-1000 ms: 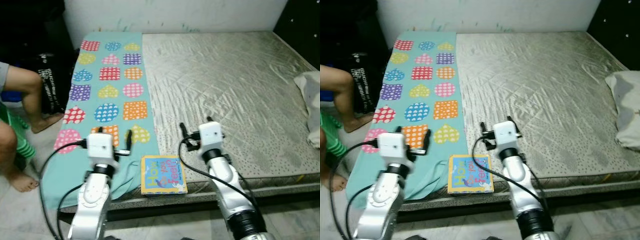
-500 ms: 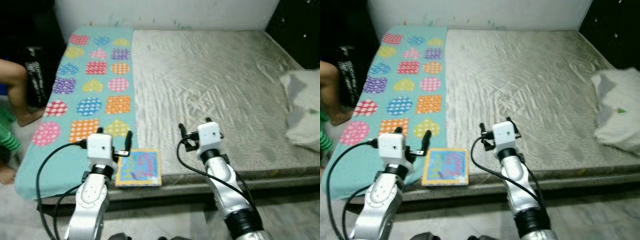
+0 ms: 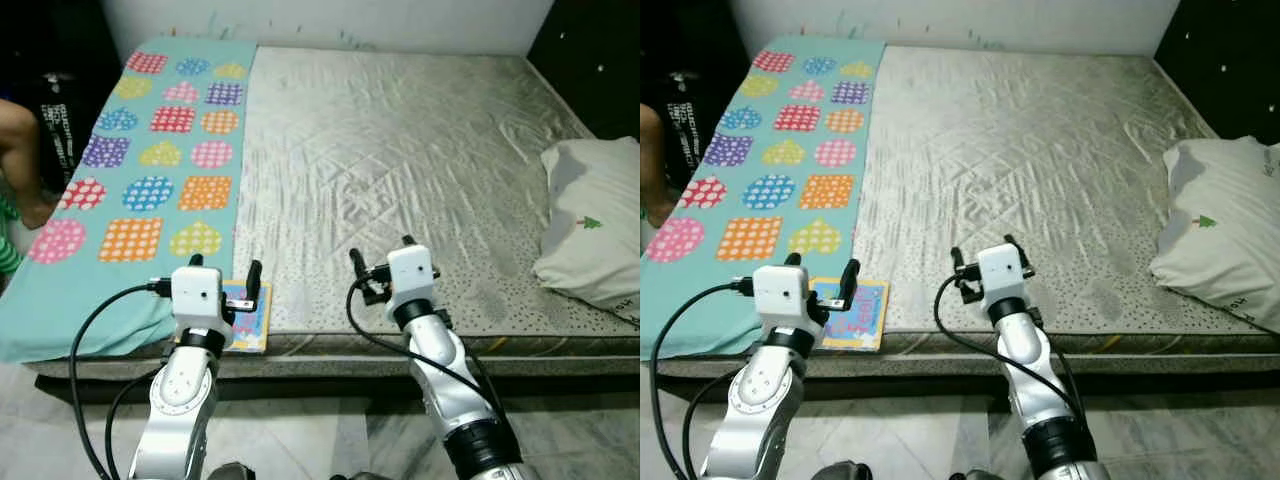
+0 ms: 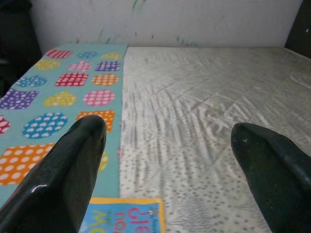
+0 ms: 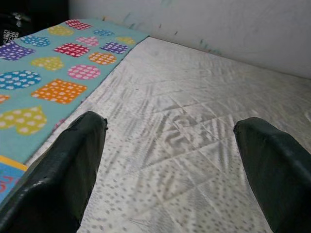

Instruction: Clean up the room

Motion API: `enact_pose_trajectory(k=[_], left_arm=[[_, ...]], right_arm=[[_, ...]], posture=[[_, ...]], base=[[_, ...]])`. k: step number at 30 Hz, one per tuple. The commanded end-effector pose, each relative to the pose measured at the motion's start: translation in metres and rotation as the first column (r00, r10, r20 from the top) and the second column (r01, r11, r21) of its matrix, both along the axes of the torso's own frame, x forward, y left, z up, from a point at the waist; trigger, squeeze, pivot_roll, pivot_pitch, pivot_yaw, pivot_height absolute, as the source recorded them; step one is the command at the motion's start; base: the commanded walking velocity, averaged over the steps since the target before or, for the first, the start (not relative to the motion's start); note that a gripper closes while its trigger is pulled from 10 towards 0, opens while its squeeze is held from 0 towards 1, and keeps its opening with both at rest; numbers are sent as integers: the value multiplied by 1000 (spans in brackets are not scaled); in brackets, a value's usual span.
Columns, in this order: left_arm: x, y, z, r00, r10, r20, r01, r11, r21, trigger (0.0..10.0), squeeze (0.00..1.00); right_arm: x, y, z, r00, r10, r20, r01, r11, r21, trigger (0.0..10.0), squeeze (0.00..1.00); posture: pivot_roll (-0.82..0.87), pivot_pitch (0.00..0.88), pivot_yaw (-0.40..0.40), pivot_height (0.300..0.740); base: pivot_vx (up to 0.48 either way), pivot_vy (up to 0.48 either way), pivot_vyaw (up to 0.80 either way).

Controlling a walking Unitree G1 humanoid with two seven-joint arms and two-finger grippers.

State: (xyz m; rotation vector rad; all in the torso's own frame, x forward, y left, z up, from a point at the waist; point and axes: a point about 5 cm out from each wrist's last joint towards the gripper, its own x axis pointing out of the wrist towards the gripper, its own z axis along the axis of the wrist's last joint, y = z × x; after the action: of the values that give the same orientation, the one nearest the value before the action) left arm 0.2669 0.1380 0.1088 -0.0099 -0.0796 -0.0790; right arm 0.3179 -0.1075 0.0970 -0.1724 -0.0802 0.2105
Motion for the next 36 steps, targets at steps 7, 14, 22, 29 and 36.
enact_pose_trajectory(k=[7,14,22,29,36], left_arm=[[0,0,0,1000,2,3,-2,1000,8,10000,0],[1,1,0,1000,1,7,-2,1000,9,10000,0],[1,0,0,1000,-7,10,7,1000,5,10000,0],[1,-1,1,1000,-15,15,15,1000,1,10000,0],[1,-1,1,1000,-4,14,4,1000,-2,10000,0]], right_arm=[[0,1,2,1000,15,13,-15,1000,-15,10000,0],[1,2,2,1000,12,10,-12,1000,-7,10000,0],[3,1,2,1000,9,8,-9,1000,-6,10000,0],[4,1,2,1000,10,8,-10,1000,-4,10000,0],[4,0,2,1000,7,-5,-7,1000,16,10000,0]], posture=[[54,139,-51,731],[55,136,-54,731],[56,131,-56,731],[57,127,-59,731],[57,129,-62,731]], base=[[0,0,343],[0,0,547],[0,0,0],[0,0,0],[0,0,-343]])
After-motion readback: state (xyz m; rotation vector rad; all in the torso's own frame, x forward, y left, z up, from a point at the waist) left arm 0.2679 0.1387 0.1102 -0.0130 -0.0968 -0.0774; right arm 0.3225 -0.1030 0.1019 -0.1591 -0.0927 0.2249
